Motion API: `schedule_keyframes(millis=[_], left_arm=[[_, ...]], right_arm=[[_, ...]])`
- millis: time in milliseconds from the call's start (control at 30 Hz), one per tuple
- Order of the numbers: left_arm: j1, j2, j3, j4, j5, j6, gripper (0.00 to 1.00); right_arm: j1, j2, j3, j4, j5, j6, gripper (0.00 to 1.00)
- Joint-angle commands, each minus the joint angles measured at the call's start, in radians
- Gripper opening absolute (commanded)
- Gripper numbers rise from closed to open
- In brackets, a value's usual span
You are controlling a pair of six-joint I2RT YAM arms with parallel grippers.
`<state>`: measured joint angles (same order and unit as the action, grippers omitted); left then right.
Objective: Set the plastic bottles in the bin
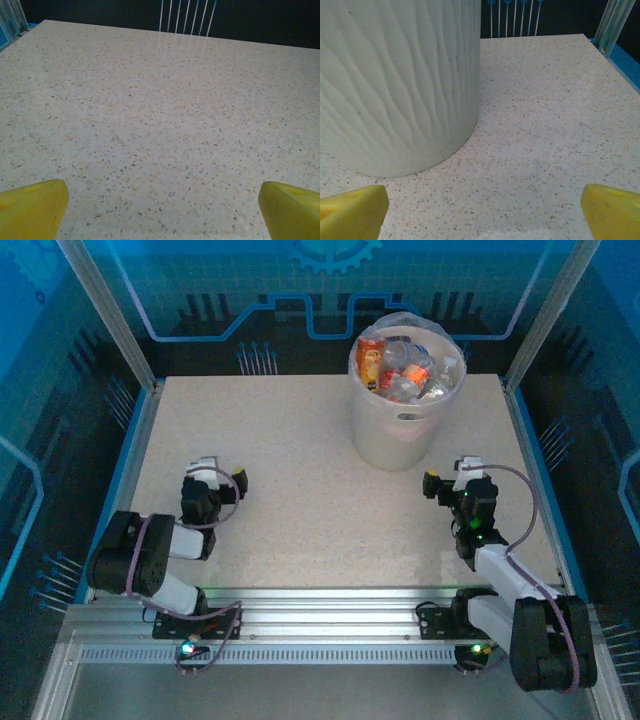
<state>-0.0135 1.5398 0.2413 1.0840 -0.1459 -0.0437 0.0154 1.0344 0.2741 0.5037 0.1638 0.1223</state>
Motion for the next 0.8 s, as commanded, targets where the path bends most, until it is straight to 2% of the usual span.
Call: schedule_keyframes(millis=[0,33,100,133,467,667,767], left_arm=[[0.014,0.002,0.070,-0.052,0.046,0.022,0.99],[0.014,0.018,0.098,-0.065,0.057,0.031,0.99],[0.014,0.006,0.152,-0.199,0.083,0.039,0.99],[0.015,0.014,0.141,-0.160,0.093,0.042,0.99],[0.015,0.010,0.143,-0.171,0.088,0.041,0.99],[0.016,0.010,0.144,-0.170,0.088,0.041,0.99],[0.015,0.011,0.143,-0.170,0.089,0.042,0.99]], right_arm=[[-0.015,0.062,-0.009,0.137,-0.038,-0.018,1.00],[-0.015,0.089,-0.004,0.154,-0.042,-0.019,1.00],[-0.014,0.137,0.002,0.192,-0.057,-0.022,1.00],[-0.015,0.163,0.007,0.211,-0.063,-0.025,1.00],[-0.011,0.380,0.107,0.269,-0.132,-0.072,1.00],[0.029,0.474,0.152,0.272,-0.161,-0.138,1.00],[0.038,0.469,0.156,0.250,-0.136,-0.138,1.00]])
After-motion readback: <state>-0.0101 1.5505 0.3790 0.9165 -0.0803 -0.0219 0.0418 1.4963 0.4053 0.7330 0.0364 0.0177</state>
